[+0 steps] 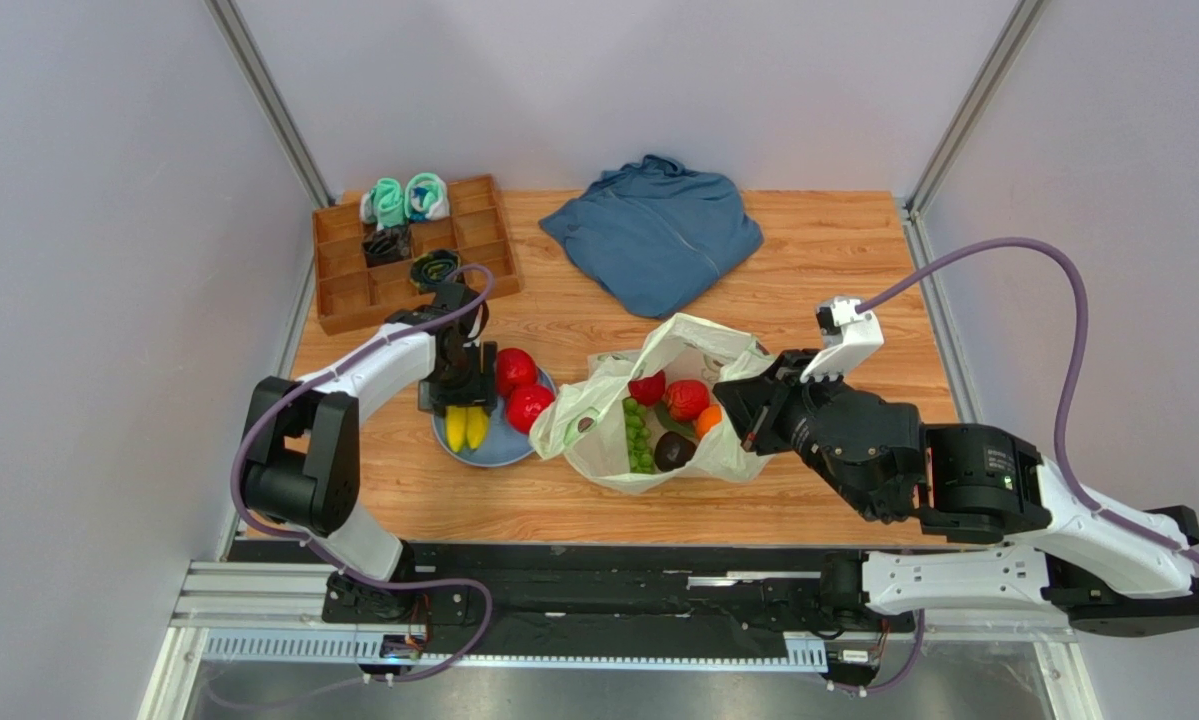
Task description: Place the fruits into the plastic bag
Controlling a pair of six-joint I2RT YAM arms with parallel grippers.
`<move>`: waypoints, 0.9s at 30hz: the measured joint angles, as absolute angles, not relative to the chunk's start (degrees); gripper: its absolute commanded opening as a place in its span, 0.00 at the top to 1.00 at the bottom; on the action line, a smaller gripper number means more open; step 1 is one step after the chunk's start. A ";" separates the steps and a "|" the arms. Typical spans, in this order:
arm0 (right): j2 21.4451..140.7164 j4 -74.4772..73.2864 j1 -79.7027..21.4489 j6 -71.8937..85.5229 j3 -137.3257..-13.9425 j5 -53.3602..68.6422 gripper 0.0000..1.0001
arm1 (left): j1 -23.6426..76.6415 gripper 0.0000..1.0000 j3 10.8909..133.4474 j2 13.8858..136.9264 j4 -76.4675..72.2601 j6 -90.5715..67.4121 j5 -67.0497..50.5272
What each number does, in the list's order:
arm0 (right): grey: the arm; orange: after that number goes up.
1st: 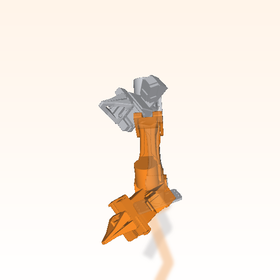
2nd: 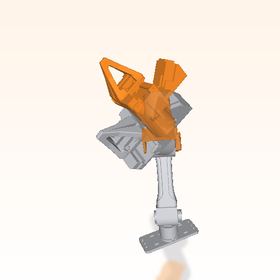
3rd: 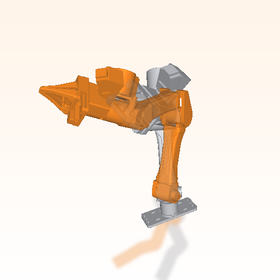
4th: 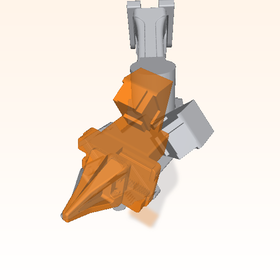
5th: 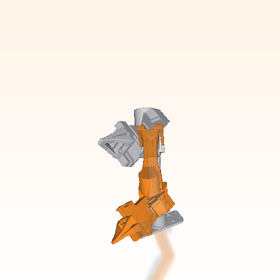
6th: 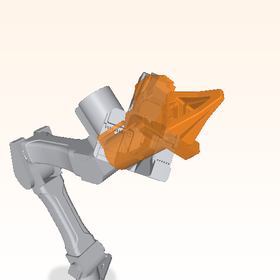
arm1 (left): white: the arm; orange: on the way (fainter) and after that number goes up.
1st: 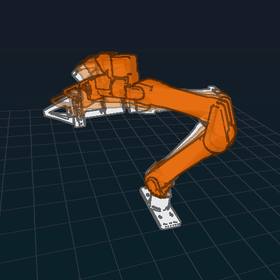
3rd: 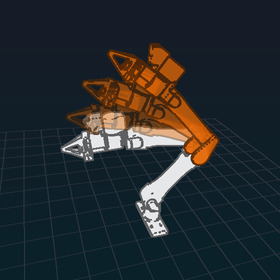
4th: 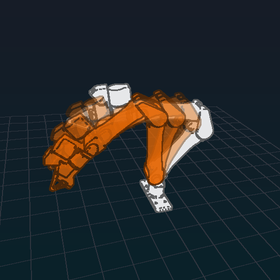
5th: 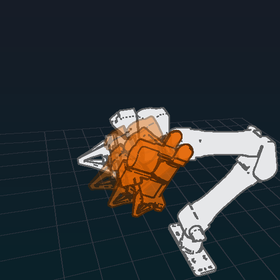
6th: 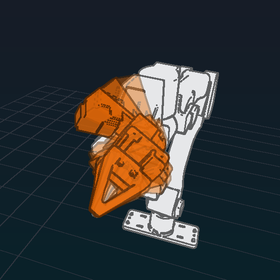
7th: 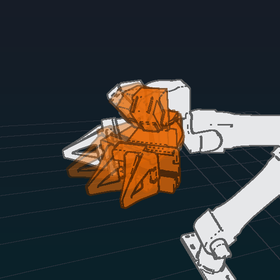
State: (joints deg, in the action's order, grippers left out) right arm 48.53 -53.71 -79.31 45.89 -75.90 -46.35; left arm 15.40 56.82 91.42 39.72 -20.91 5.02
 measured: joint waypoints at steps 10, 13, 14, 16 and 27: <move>47.83 -53.71 -79.31 46.28 -75.77 -46.37 1.00 | 15.46 0.47 55.02 85.58 41.52 -20.60 8.75; 47.97 -53.74 -79.31 46.28 -75.79 -46.37 1.00 | 15.46 0.47 54.63 80.47 42.94 -20.58 10.09; 48.05 -53.71 -79.31 46.30 -75.79 -46.35 1.00 | 15.46 0.47 54.63 78.78 43.22 -20.58 10.52; 48.38 -53.71 -79.31 46.28 -75.79 -46.35 1.00 | 15.46 0.47 54.65 76.01 43.99 -20.49 11.00; 49.74 -53.69 -79.31 46.33 -75.79 -45.80 1.00 | 15.49 0.51 58.39 61.36 51.31 -20.18 6.55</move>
